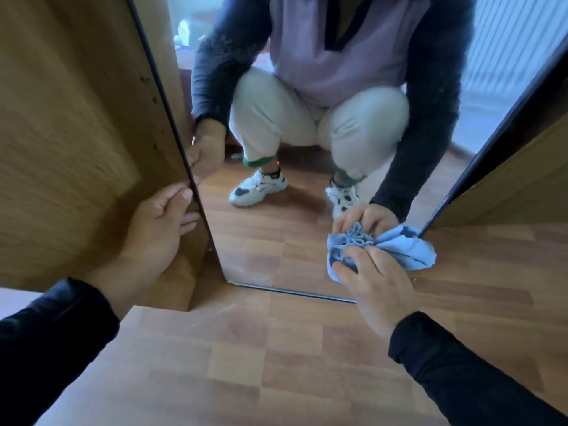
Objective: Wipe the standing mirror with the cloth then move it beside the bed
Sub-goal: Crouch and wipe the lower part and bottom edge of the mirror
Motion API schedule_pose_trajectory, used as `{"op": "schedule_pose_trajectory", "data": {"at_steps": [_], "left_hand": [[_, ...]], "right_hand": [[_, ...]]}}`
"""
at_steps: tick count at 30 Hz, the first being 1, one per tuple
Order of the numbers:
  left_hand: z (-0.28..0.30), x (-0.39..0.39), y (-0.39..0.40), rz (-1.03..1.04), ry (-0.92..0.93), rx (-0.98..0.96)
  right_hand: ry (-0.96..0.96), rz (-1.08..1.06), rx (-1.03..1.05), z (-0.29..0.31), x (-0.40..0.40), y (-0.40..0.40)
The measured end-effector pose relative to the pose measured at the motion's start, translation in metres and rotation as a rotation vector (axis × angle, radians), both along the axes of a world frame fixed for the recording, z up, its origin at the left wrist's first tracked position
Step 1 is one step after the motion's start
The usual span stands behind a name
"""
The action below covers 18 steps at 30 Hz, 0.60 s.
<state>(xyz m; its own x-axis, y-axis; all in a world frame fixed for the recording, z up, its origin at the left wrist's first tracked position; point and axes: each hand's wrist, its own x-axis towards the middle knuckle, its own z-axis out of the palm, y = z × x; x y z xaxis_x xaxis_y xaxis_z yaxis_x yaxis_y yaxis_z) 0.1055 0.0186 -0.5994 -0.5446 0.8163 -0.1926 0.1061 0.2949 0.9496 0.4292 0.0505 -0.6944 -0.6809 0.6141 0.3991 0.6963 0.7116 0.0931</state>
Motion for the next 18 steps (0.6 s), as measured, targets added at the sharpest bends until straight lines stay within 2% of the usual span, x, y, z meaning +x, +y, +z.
{"op": "schedule_pose_trajectory", "data": {"at_steps": [5,11,15,18], "left_hand": [[-0.004,-0.006,0.002,0.005,0.02,0.016],[-0.009,-0.011,0.002,-0.056,0.123,-0.005],[-0.013,-0.009,0.002,-0.063,0.139,0.01],[-0.022,-0.005,-0.005,-0.082,0.112,-0.017]], "right_hand": [[-0.044,0.07,-0.029,-0.011,-0.025,-0.002],[-0.078,0.216,0.048,-0.021,-0.084,0.006],[-0.035,0.217,0.057,-0.031,-0.065,0.004],[-0.084,0.147,0.066,-0.035,-0.035,-0.003]]}}
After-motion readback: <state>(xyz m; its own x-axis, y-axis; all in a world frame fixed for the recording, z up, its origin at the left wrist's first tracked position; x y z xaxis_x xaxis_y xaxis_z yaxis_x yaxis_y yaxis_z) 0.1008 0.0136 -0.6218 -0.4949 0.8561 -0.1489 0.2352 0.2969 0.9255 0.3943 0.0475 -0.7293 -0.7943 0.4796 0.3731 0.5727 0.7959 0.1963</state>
